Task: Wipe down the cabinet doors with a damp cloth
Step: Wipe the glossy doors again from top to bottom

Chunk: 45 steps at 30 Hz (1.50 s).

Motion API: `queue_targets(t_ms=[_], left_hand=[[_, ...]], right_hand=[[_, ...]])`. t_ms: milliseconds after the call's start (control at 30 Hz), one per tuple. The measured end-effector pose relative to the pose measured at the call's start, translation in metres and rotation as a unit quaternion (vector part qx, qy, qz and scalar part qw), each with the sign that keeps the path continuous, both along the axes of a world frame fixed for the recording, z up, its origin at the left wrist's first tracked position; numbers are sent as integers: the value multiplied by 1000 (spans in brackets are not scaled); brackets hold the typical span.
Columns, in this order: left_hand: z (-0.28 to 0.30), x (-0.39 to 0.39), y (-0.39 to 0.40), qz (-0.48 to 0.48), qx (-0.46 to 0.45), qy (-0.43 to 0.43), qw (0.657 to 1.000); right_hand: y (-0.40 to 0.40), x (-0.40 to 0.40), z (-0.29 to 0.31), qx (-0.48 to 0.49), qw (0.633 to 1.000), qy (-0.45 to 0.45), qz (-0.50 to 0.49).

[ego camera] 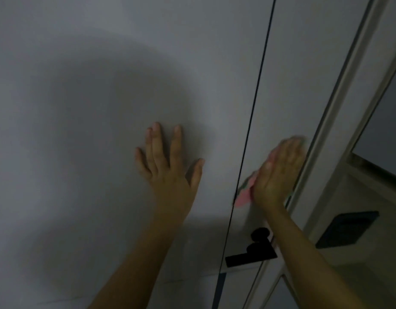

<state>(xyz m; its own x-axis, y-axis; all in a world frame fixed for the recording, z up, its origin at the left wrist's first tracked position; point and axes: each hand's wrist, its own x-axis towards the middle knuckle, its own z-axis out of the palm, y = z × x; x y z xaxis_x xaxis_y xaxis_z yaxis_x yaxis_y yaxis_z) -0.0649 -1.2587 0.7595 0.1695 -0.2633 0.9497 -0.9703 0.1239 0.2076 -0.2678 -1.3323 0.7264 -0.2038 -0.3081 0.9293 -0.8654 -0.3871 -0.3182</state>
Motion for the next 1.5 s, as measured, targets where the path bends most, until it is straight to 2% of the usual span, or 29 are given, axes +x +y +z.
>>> queue_targets(t_ms=[67, 100, 133, 233, 267, 300, 333, 400, 467, 500, 567, 600, 667, 700, 733, 767, 800, 867, 900, 933, 1000, 1067, 1100, 1200, 1267, 1333, 1367, 1467, 1500], left_hand=[[-5, 11, 5, -8, 11, 12, 1000], [-9, 15, 6, -7, 15, 12, 1000], [-12, 18, 7, -3, 20, 10, 1000], [-24, 19, 10, 3, 35, 10, 999], [-26, 18, 10, 4, 38, 12, 999], [-29, 16, 12, 4, 43, 17, 999], [-33, 16, 14, 3, 48, 20, 999], [-40, 16, 17, 3, 56, 16, 998], [-47, 17, 19, 5, 67, 11, 998], [-49, 18, 19, 4, 71, 11, 997], [-50, 18, 20, -9, 73, 21, 997], [-48, 17, 20, -19, 72, 30, 997], [-45, 21, 23, -27, 72, 42, 996], [-45, 26, 25, -26, 73, 47, 996], [-44, 31, 26, -24, 78, 51, 995], [-45, 39, 29, -17, 85, 58, 995], [-45, 46, 31, -8, 89, 67, 994], [-48, 61, 38, 11, 95, 89, 991], [-50, 64, 40, 11, 97, 99, 990], [-52, 69, 43, 14, 99, 107, 989], [-55, 75, 46, 14, 102, 119, 988], [-58, 83, 49, 18, 107, 130, 986], [-59, 86, 50, 20, 108, 134, 985], [-62, 93, 58, 11, 113, 168, 979], [-61, 97, 61, 5, 117, 180, 977], [-60, 101, 62, -3, 113, 186, 976], [-61, 108, 65, -2, 114, 189, 975], [-60, 128, 70, 2, 109, 193, 975], [-61, 131, 72, 4, 110, 193, 975]], right_hand=[[3, 25, 14, 34, 986, -162, 7], [11, 47, 13, 49, 983, -177, 10], [17, 69, 5, 60, 989, -136, 13], [25, 84, -45, 17, 993, 106, 47], [22, 71, -55, 18, 990, 135, 48], [18, 56, -61, 32, 992, 119, 35], [16, 40, -62, 69, 996, 55, 22], [10, 25, -55, 104, 985, -136, 4], [12, 45, -44, 93, 960, -262, 4], [20, 63, -43, 60, 957, -280, 43], [28, 101, -46, 56, 981, -182, 28], [37, 112, -49, 55, 989, -122, 62], [37, 107, -66, 60, 992, 79, 73], [34, 94, -65, 52, 988, 125, 73], [28, 77, -61, 47, 987, 142, 58], [24, 66, -48, 53, 991, 109, 50], [21, 63, -27, 73, 997, 24, 20], [18, 78, 17, 64, 985, -160, -16], [20, 91, 27, 72, 981, -178, -33], [26, 110, 29, 82, 988, -132, -20], [35, 138, 2, 25, 997, 67, 35], [36, 143, -32, -49, 971, 229, 50], [32, 135, -42, -72, 960, 263, 57], [28, 111, -28, -80, 964, 248, 48], [27, 118, 1, -47, 990, 131, 15], [32, 156, 24, -26, 999, 21, 14], [37, 182, 23, -27, 998, 41, 29], [55, 216, -9, -53, 961, 260, 78], [55, 207, -20, -63, 946, 305, 90]])
